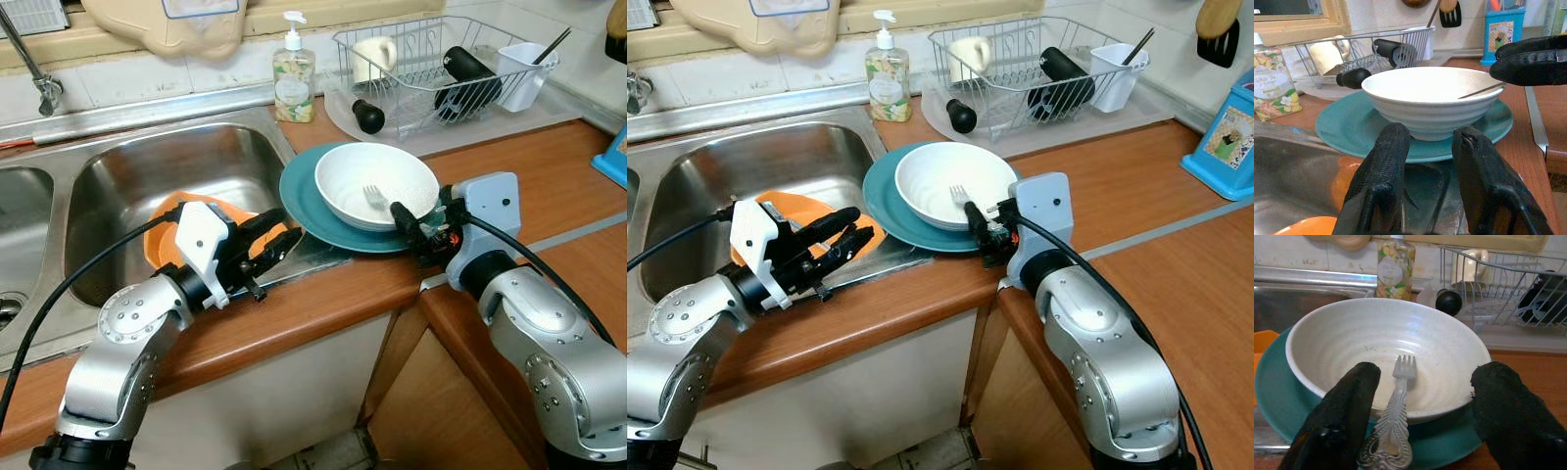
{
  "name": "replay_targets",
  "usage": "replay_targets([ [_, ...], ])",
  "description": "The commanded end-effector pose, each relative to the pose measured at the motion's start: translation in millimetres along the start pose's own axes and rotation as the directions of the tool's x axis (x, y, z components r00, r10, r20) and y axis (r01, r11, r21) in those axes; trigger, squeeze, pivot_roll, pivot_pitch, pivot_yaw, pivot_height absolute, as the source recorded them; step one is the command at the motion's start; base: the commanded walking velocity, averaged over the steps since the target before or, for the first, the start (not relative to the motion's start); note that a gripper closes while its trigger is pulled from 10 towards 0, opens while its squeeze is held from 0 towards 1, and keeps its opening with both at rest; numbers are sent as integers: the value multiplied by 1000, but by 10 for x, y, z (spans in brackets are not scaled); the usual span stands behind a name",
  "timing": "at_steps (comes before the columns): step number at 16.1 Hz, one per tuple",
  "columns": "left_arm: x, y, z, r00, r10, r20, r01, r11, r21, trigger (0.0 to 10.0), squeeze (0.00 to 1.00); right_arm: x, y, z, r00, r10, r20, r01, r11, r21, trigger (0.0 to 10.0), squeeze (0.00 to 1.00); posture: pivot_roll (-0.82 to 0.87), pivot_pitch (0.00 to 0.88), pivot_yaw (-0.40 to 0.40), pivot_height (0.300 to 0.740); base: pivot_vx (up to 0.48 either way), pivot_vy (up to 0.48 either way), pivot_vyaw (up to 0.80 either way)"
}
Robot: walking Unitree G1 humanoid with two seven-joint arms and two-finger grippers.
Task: Kitchen organization
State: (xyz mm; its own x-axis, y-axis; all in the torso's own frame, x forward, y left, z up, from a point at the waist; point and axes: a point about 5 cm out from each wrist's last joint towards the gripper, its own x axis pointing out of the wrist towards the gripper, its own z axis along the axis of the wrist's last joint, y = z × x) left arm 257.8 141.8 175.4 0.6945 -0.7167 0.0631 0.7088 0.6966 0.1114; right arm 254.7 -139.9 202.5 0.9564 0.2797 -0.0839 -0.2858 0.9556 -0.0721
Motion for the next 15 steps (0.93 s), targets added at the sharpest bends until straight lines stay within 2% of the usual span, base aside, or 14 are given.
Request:
replay_targets([
  [1, 31, -20, 68, 1000, -19, 19, 19, 1000, 11, 10000, 0, -8, -6, -27, 1000, 13, -14, -13, 999, 32, 0, 0, -139, 0, 58, 740, 0, 0, 0],
  [3, 37, -37, 67, 999, -27, 18, 27, 1000, 9, 10000, 0, -4, -1, -24, 1000, 24, -12, -23, 998, 61, 0, 0, -138, 0, 57, 740, 0, 0, 0],
  [6, 50, -64, 64, 999, -41, 14, 41, 999, 5, 10000, 0, -1, 37, -20, 998, 61, -5, -59, 986, 157, 0, 0, -137, 0, 57, 740, 0, 0, 0],
  [15, 108, -79, 87, 998, -57, 8, 57, 998, 38, 10000, 0, 1, 16, -14, 998, 60, -11, -57, 986, 156, 0, 0, -140, 0, 58, 740, 0, 0, 0],
])
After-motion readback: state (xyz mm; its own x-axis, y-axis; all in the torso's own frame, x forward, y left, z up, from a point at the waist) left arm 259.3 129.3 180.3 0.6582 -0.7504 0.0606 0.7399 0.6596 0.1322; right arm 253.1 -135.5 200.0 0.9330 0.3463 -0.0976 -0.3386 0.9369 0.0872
